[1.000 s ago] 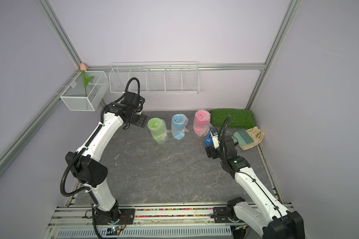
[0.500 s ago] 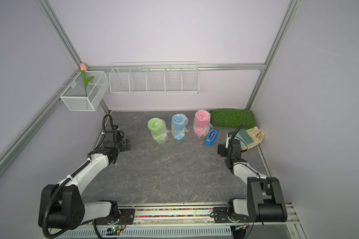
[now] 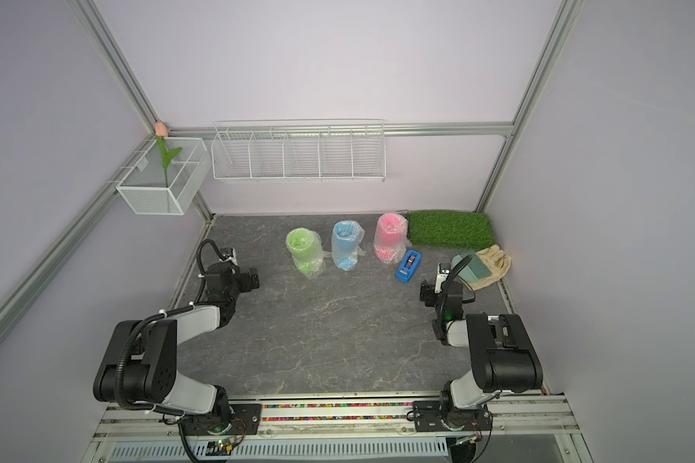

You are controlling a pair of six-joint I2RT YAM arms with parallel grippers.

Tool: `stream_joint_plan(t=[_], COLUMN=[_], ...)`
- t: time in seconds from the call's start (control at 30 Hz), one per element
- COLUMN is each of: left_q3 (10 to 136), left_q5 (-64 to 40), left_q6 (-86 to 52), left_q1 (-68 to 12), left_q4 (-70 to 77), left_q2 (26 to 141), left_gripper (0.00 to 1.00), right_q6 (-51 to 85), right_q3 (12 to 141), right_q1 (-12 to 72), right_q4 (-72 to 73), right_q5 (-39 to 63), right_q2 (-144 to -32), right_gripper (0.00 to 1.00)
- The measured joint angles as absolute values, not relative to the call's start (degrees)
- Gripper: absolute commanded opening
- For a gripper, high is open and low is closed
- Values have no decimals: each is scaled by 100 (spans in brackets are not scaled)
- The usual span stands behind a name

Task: Wrap wine glasses in bubble wrap
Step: Reset both arms

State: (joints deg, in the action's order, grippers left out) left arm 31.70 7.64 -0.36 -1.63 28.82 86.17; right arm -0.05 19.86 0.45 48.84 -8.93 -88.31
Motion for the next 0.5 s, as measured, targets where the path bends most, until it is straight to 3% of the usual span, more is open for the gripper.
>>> stream_joint_plan(t=[0.3,0.5], left_q3=[2331,2296], left_q5=[163,104], left_q6=[-36,-34], left_q1=[3,3], left_q4=[4346,4563], left_q2=[8731,8794], left_gripper=[100,99], right_q6=[-25,-27], right_q3=[2040,2040], right_q1=[45,45], right_q4=[5081,5092], right_q5=[-895,-895], right_q2=[-8831,-8831], right_gripper=[89,89])
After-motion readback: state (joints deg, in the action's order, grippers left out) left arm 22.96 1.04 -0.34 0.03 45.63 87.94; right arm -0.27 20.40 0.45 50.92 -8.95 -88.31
